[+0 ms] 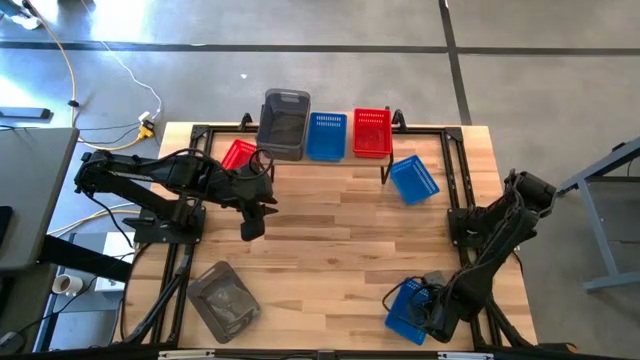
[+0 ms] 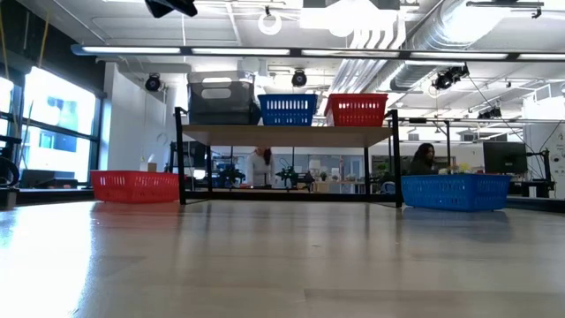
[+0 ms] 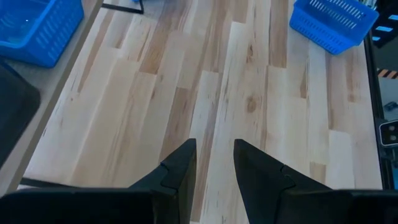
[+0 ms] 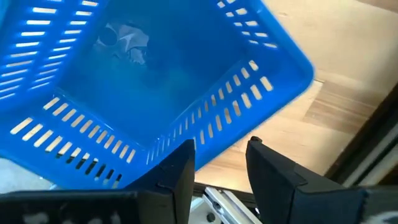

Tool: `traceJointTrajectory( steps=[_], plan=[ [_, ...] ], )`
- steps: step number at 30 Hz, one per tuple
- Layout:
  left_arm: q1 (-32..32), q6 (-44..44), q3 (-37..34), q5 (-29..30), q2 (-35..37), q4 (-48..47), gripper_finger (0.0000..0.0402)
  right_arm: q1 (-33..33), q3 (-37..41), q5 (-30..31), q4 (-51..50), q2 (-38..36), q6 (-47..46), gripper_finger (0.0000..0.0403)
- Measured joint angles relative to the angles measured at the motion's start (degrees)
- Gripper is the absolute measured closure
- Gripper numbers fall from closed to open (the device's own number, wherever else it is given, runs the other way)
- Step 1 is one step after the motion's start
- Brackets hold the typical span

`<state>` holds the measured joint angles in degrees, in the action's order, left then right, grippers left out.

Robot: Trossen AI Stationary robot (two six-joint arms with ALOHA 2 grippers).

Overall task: Stack baskets on shelf by color
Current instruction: Stack the bottom blue bin on top of the blue bin on the shelf

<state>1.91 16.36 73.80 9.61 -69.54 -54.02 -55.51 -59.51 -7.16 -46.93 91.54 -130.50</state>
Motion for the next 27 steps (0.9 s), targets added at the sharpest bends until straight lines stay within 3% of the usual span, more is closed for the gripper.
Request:
traceJointTrajectory(
  steps=[10,13,19,24,27],
  plan=[
    [0.00,-0.01,0.00,-0.01,0.00,0.00,0.0303,1.01,0.00,-0.41,2.30,4.98,0.36,0.0278],
    [0.00,-0.02,0.00,-0.01,0.00,0.00,0.0303,1.60,0.00,-0.39,2.20,6.00,0.56,0.0301],
    [0.00,-0.06,0.00,-0.02,0.00,-0.02,0.0303,2.28,0.00,0.42,3.62,6.22,1.46,0.0394],
    [0.00,-0.56,0.00,-0.02,0.00,-0.02,0.0303,4.02,-0.10,1.51,6.63,6.22,1.55,0.0390],
    [0.00,-0.52,0.00,-0.02,0.00,0.04,0.0303,5.40,-1.81,5.20,6.48,6.26,2.01,0.0400]
  ],
)
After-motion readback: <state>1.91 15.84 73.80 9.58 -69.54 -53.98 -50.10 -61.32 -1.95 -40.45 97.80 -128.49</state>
